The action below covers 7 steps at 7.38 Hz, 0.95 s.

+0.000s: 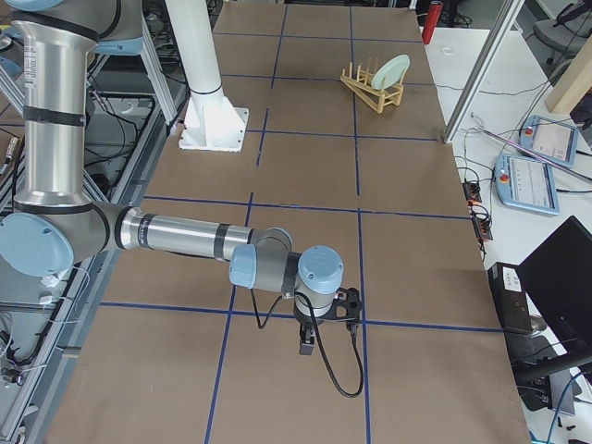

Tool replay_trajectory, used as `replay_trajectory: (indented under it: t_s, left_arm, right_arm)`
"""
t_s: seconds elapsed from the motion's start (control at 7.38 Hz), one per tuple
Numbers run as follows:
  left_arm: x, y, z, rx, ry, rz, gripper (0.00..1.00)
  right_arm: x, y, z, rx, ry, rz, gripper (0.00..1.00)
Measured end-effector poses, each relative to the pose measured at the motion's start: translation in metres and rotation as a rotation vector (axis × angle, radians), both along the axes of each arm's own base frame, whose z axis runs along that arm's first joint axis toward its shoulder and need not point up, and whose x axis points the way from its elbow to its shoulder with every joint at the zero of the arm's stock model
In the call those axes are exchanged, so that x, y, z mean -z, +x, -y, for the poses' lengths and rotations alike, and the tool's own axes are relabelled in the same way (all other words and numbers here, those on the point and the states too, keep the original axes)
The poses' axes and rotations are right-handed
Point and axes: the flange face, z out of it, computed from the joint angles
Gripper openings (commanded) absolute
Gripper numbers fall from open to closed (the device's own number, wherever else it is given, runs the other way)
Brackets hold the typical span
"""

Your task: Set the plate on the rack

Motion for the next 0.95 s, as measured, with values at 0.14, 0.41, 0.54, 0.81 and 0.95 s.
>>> replay_trajectory:
  t_s: [0.14,0.41,0.54,0.81,0.95]
  left_arm:
    - [-0.009,-0.015,-0.011,-0.011,0.008,-0.024,1.0]
    - [-0.019,-0.03,-0.029,-0.009,-0.004,-0.072,1.0]
    - [-0.019,-0.032,-0.033,-0.007,-0.005,-0.081,1.0]
    - [-0.019,-0.034,-0.036,-0.005,-0.006,-0.085,1.0]
    - [-0.022,-0.034,-0.037,-0.004,-0.016,-0.085,1.0]
  right_arm:
    - [0.0,0.0,0.0,0.0,0.0,0.0,1.0]
    - [0.0,0.0,0.0,0.0,0.0,0.0,1.0]
    - [0.0,0.0,0.0,0.0,-0.001,0.0,1.0]
    - [0.0,0.0,0.0,0.0,0.0,0.0,1.0]
    - [0.0,0.0,0.0,0.0,0.0,0.0,1.0]
